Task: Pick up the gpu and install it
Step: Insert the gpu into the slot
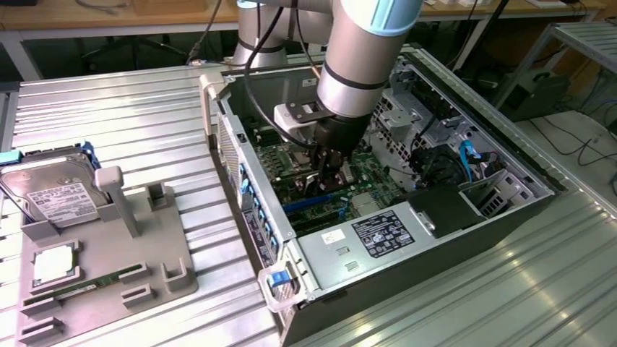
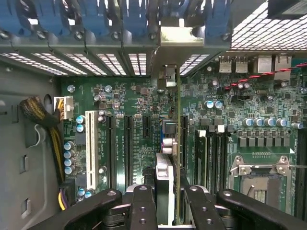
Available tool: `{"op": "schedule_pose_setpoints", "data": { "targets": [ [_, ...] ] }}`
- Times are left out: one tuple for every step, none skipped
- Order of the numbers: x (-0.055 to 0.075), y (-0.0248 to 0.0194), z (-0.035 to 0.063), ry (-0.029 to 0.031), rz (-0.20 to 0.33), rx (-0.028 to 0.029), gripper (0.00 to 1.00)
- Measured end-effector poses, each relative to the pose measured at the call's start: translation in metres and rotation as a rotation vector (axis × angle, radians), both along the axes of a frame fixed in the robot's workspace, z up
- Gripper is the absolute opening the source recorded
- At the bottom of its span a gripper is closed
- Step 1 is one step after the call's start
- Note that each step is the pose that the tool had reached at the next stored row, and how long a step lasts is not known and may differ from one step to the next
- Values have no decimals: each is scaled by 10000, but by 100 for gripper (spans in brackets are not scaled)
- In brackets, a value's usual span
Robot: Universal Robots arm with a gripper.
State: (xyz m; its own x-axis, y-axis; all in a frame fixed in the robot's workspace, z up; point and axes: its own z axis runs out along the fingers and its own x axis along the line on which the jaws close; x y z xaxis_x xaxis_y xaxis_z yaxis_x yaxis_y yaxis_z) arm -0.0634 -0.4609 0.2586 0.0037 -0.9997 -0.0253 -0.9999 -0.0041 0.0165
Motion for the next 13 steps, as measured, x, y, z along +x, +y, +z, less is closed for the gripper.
{"op": "schedule_pose_setpoints", "data": {
  "targets": [
    [-4,2,-3,1,11,-8,28],
    [-8,2,-3,1,25,-12,28],
    [-10,1,-5,0,32,-12,28],
    [-15,2,-9,-1,37,-9,28],
    [-17,2,-13,-1,39,-9,28],
    [-22,2,-17,-1,41,-9,28],
    [-27,2,-20,0,42,-10,28],
    [-32,2,-24,0,43,-10,28],
    [-34,2,-28,0,45,-10,28],
    [-34,2,-31,0,46,-11,28],
    [-34,2,-35,0,47,-10,28],
    [-35,2,-43,-1,47,-8,28],
    [-35,2,-53,-1,48,-9,28]
  ]
}}
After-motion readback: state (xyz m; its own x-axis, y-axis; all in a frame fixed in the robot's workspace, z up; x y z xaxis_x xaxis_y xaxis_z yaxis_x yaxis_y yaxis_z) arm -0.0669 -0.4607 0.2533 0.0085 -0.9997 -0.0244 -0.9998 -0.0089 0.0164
